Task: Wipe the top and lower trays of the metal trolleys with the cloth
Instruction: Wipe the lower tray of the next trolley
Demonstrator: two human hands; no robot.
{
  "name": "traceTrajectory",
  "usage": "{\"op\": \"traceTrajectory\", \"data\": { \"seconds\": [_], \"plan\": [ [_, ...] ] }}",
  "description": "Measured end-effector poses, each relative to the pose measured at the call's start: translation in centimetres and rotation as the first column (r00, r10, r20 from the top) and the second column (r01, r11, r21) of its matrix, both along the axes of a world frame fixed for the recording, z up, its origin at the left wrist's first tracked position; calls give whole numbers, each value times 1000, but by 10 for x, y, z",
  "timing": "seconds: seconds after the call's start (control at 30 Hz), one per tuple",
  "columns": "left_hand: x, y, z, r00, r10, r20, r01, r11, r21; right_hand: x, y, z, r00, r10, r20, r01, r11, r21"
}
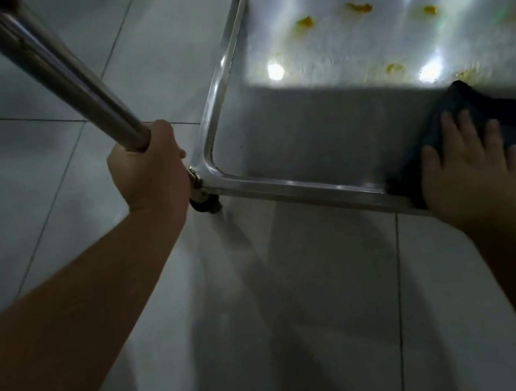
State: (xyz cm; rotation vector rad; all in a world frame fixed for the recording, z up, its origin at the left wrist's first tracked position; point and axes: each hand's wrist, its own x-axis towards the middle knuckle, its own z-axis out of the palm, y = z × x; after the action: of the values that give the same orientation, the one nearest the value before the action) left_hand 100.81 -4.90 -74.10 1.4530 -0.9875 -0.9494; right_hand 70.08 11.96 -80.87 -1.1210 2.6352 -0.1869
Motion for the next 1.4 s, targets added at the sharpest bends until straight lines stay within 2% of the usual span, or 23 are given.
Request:
{"op": "traceTrajectory", "data": {
  "seconds": [0.13, 0.27, 0.4, 0.63, 0.73, 0.9, 1.07, 1.17, 1.3, 1.4],
  "plan": [
    [-3, -1, 0, 1000, 19, -21, -20, 1000, -15, 33, -25, 2, 1000, 5, -14, -5, 1000, -9],
    [0, -2, 0, 999, -1, -41, 0, 1000, -23, 113, -82, 1, 972, 235, -10, -235, 971, -32],
    [2, -1, -3, 1000, -18, 22, 19, 1000, -19, 189, -133, 8, 865, 501, 33, -500, 865, -38],
    [3, -1, -1, 995, -34, 89, 36, 999, -18, 188, -140, 12, 786, 616, 50, -615, 788, -30],
    [5, 1, -1, 994, -43, 100, 42, 999, 9, 170, -117, 9, 791, 611, 41, -609, 791, -49],
    [4, 0, 0, 996, 4, 90, -8, 999, 43, 89, -55, -1, 887, 462, -17, -463, 886, -37],
    [4, 2, 2, 987, 16, 161, -20, 1000, 24, 1, 13, -5, 932, 357, -61, -358, 934, -8],
    [5, 4, 2, 982, 5, 189, -12, 999, 35, -23, 30, -5, 957, 286, -51, -286, 958, 13],
    [10, 13, -4, 950, -29, 311, 9, 998, 64, -22, 28, -1, 958, 281, -47, -280, 959, 36],
    [13, 26, -17, 886, -45, 461, -15, 992, 125, -24, 28, 3, 953, 302, -32, -301, 953, 46]
  ]
}}
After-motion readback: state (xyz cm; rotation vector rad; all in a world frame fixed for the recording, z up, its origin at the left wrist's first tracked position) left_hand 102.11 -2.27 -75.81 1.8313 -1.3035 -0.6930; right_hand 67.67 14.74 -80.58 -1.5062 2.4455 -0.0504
